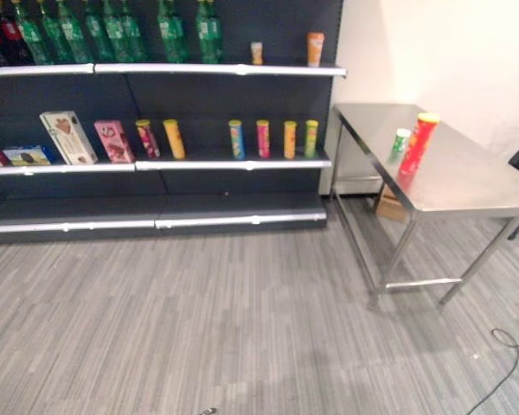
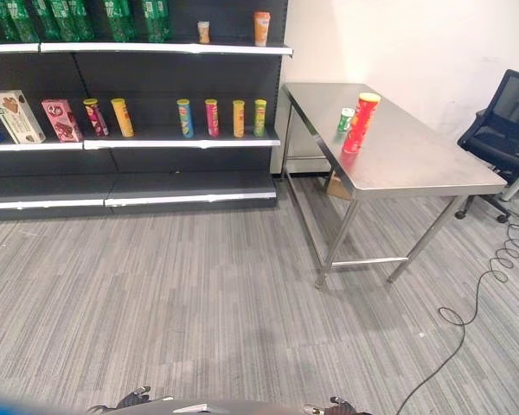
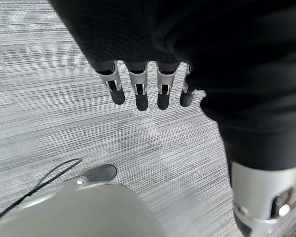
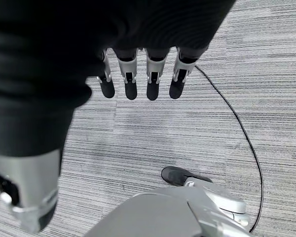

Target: Put the goods on the table back onto the shelves and tidy them up.

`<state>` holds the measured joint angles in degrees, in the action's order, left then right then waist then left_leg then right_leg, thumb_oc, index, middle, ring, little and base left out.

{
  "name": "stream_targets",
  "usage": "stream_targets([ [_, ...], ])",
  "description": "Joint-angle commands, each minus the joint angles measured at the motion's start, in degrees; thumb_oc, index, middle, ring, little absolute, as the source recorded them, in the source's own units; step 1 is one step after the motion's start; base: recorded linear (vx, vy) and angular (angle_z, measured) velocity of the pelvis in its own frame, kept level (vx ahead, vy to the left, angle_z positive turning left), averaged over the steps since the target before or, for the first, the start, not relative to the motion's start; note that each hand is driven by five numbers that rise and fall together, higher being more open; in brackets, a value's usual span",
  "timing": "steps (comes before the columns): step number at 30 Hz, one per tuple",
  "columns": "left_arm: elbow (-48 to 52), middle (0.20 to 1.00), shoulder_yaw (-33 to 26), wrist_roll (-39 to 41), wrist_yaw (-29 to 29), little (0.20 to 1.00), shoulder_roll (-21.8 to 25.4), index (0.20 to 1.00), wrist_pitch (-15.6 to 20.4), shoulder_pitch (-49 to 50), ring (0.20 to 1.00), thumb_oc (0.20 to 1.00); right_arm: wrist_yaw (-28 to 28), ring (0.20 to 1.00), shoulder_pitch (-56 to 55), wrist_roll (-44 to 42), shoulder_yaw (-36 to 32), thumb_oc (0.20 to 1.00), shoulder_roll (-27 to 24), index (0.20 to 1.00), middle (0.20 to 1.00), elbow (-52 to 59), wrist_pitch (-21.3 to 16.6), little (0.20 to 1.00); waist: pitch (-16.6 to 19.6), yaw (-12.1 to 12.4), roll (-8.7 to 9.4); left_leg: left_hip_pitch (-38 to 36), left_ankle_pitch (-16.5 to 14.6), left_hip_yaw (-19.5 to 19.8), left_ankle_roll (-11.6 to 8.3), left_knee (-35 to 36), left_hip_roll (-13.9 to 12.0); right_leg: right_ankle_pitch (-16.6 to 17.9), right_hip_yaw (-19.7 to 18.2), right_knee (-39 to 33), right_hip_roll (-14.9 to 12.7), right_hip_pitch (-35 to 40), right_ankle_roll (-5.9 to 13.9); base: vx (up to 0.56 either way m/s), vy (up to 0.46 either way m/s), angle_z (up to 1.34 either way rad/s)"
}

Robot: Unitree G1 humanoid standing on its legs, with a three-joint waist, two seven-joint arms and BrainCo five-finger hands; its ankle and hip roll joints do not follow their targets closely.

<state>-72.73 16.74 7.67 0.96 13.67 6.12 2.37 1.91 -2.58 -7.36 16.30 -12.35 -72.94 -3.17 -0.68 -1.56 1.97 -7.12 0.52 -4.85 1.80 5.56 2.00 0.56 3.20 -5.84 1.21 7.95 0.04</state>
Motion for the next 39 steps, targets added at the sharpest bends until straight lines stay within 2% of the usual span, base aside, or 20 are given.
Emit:
stream_targets([
  [1, -0.98, 1.000, 0.96, -1.33, -0.05, 1.000, -0.05, 1.000, 1.69, -4.64, 1.000, 1.000, -0.85, 1.000, 3.58, -0.71, 2.75, 1.000, -1.62, 1.000, 1.000, -1.32, -1.16, 1.000, -1.25, -1.22, 0.67, -1.76, -3.65, 1.39, -4.47, -0.56, -4.16, -3.32, -0.46, 1.96, -5.40, -0.66, 6.60, 0.00, 0.000, 0.00],
  [26, -1.90, 1.000, 1.49, -2.19, -0.95, 1.000, -0.86, 1.000, 1.51, -4.25, 1.000, 1.000, -3.07, 1.000, 1.74, -3.96, 1.03, 1.000, -1.34, 1.000, 1.000, -3.55, -1.10, 1.000, -1.07, -2.47, 0.13, -2.32, -4.00, 0.64, -4.57, -0.56, -4.43, -3.41, -1.49, 1.48, -4.99, -0.32, 6.42, 0.00, -0.002, -0.01],
  [36, -2.02, 1.000, 1.35, -2.28, -0.95, 1.000, -0.78, 1.000, 1.37, -4.05, 1.000, 1.000, -2.92, 1.000, 2.48, -3.76, 2.14, 1.000, -1.48, 1.000, 1.000, -1.09, -1.58, 1.000, -1.33, -2.15, 0.23, -2.44, -4.01, 0.73, -4.75, -0.56, -4.65, -3.66, -1.68, 1.59, -4.76, -0.43, 6.23, 0.00, -0.010, 0.00],
  [39, -1.81, 1.000, 0.55, -1.00, -1.10, 1.000, -0.55, 1.000, 1.27, -3.94, 1.000, 1.000, -3.25, 1.000, 2.83, -3.77, 2.43, 1.000, -1.37, 1.000, 1.000, -0.89, -1.42, 1.000, -1.87, -1.76, 0.57, -1.57, -4.59, 0.99, -4.83, -2.64, -4.94, -4.27, -1.88, 2.80, -4.62, -0.84, 5.83, 0.01, -0.062, -0.03],
])
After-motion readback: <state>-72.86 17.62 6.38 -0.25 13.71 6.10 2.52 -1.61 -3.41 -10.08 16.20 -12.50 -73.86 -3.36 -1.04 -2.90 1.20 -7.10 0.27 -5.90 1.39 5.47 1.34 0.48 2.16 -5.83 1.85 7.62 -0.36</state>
